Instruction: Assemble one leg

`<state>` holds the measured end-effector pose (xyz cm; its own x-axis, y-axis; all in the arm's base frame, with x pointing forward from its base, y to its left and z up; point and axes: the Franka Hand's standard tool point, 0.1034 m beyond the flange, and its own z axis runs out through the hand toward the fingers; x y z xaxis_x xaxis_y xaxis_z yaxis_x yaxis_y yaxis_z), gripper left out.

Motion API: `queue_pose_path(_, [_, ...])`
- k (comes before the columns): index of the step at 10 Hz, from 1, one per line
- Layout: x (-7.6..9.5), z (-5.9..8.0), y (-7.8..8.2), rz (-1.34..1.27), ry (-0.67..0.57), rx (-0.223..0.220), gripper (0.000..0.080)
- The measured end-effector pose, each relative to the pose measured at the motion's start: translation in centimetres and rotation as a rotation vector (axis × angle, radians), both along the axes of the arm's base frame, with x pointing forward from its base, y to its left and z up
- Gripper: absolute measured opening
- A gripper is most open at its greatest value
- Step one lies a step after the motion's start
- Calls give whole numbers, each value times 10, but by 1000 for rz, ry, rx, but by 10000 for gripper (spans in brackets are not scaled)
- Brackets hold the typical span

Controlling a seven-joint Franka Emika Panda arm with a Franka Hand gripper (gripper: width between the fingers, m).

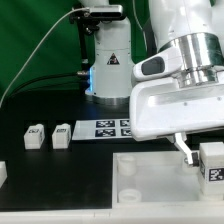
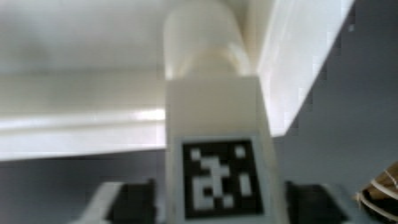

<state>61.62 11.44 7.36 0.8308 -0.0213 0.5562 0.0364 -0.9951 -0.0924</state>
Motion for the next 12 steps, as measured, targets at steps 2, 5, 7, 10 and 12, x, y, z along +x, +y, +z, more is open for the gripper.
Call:
queue_pose_path(2, [-1, -1, 0, 1, 5, 0, 517])
queue_pose_path(5, [-1, -2, 0, 0, 6, 0, 647])
queue_pose_path(7, [-2, -2, 0, 1, 7, 0, 649])
queue_pose_path(10, [-2, -3, 0, 1, 24, 2, 649])
queue_pose_path(12, [5, 19, 2, 19, 127, 18, 649])
